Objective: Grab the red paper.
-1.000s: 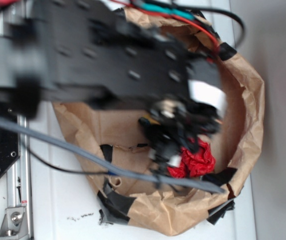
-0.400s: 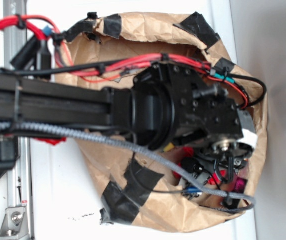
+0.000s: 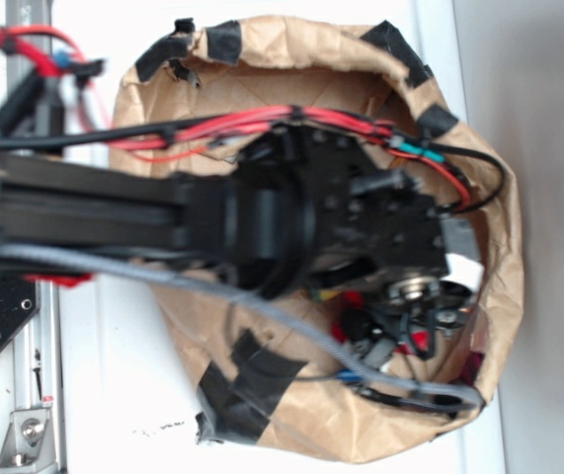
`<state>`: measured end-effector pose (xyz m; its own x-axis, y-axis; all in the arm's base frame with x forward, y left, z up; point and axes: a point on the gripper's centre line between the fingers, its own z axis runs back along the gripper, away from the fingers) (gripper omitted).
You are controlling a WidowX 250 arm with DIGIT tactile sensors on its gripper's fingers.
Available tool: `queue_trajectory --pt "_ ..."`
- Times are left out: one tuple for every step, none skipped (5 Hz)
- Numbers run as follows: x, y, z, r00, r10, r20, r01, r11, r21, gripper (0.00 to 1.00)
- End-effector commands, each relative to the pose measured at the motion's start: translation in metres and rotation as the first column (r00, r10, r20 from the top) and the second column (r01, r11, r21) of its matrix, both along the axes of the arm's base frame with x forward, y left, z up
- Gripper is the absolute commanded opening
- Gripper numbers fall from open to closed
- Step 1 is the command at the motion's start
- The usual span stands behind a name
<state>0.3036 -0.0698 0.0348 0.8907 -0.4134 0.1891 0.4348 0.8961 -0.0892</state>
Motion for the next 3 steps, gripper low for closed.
queue_trajectory --pt "-0.022 0.029 0.099 0.954 0.202 0.22 -0.214 0.977 0.028 0.0" --pt "-0.04 0.054 0.139 0.912 0.376 0.167 -0.39 0.919 0.062 0.0" --pt "-0.048 0.064 0.148 0.796 0.597 0.101 -0.604 0.796 0.05 0.0"
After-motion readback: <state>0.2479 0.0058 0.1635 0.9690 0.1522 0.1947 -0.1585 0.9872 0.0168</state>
